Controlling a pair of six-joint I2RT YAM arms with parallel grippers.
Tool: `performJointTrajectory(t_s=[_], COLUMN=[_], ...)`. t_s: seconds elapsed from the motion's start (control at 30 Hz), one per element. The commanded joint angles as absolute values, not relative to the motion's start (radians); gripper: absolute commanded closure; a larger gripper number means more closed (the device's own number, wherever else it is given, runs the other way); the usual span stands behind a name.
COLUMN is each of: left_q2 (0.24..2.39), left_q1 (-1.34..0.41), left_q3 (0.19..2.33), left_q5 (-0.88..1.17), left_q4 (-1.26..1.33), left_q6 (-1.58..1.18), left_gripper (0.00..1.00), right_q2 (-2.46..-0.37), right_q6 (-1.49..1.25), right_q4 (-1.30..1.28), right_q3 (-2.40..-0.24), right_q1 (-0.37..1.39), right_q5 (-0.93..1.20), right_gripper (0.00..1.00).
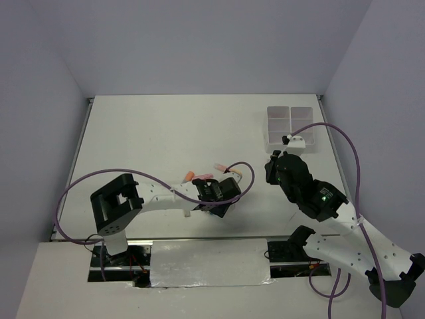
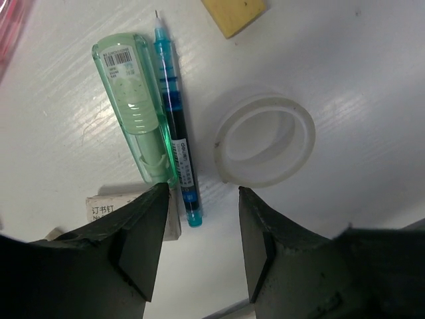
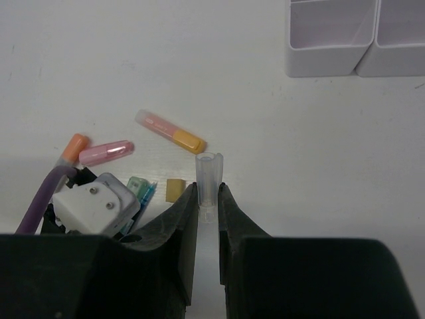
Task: Sort the stationery into containers
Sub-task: Pick up the pen from the center of the board.
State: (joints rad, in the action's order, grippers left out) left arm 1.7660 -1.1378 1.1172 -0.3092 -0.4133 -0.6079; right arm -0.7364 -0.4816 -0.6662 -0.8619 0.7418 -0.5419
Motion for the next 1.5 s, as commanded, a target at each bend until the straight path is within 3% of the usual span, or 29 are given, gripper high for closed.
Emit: performJointTrajectory(t_s=[0.0,0.63,0.93,1.13,1.47], left_q2=[1.799,1.804,1.806,1.783,1.579], left_q1=[-1.124,-1.127,-1.126,-1.129,-1.135], left_q3=[1.131,1.094,1.039,1.009,0.986], left_q5=[-0.288,-0.279,-0.259,-0.253,-0.316], left_q4=[-0.414,-0.417,-0.387,-0.394,-0.396], left_q6=[-0.597,-0.615,-0.635,-0.637,-0.680], left_gripper=[0.42,0.49,0.71,1.00,1.00], right_q2=[-0.736,-0.767,-0.736,-0.727,-0.649], right_q6=[-0.472,-0.469,-0.465,-0.468,-0.459], right_q4=[-0.630,-0.624,-0.637,-0.626,-0.453], right_q3=[-0.861,-0.877,-0.880,-0.871,-0.776], right_q1=[0.739,0.739,0.739,0.741,0.738], right_q5=[-0.552,-0.551,-0.561,-0.540,-0.442], right_gripper=[1.00,1.00,1.00,1.00,1.00])
